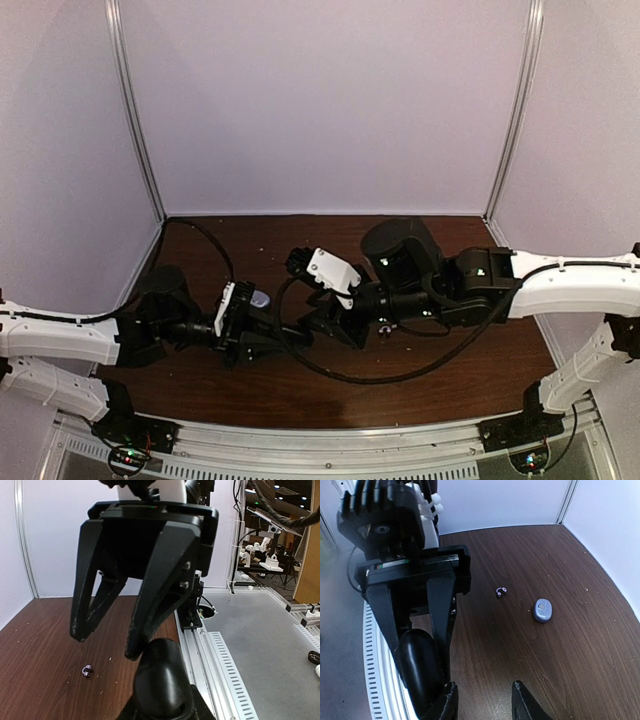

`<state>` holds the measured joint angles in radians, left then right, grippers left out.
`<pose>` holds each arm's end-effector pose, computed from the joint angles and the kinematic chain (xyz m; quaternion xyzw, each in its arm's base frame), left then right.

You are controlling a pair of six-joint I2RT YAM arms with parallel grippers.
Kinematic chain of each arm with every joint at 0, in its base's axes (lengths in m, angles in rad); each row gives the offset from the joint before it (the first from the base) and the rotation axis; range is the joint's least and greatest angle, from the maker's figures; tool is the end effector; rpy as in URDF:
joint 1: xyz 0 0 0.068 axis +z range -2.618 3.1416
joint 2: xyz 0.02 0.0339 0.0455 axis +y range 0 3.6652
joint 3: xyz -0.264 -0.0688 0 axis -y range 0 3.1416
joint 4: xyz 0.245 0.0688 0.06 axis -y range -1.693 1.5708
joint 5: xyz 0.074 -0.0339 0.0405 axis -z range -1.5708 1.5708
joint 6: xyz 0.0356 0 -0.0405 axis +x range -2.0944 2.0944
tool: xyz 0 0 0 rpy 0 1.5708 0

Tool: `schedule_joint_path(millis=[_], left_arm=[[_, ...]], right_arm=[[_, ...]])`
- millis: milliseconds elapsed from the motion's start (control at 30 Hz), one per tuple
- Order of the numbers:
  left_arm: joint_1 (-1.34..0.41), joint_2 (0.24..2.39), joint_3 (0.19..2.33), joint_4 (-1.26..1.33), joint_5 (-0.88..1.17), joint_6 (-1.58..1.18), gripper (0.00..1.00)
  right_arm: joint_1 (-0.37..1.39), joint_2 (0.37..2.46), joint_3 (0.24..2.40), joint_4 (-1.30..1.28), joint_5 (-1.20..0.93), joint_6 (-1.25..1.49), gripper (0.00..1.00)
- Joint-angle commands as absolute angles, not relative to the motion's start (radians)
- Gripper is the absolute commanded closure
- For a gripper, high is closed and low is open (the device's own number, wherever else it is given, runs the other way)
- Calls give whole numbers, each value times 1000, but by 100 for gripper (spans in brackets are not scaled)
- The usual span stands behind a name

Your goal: Insert the wireless bluetooth earbuds into the charging case

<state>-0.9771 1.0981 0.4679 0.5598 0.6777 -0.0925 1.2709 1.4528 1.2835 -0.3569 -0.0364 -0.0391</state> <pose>0.1127 -0.2069 0.2455 0.5001 0.5266 -0.5369 0.4293 0.0978 0.3207 0.3385 -0.5351 0.6817 0.3010 0.3980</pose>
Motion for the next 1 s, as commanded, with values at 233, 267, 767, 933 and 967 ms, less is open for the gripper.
schedule_joint_path(millis=[233,267,767,933,967], left_arm=[[-979,1112,505,610,615,-151,100],[-980,1113,505,612,615,-150,100],[-892,1187,553,527,387,-302,100],[-806,1288,622,483,283,-374,99],[-783,1322,640,477,274,-393,99]], right_arm=[[1288,1393,1247,-327,-81,-49,64],[1289,1393,1248,-331,-76,-49,64],[1148,1200,1081,-200,-5,58,42],[1080,1114,974,-116,28,112,27],[1073,1101,954,-104,37,121,23]])
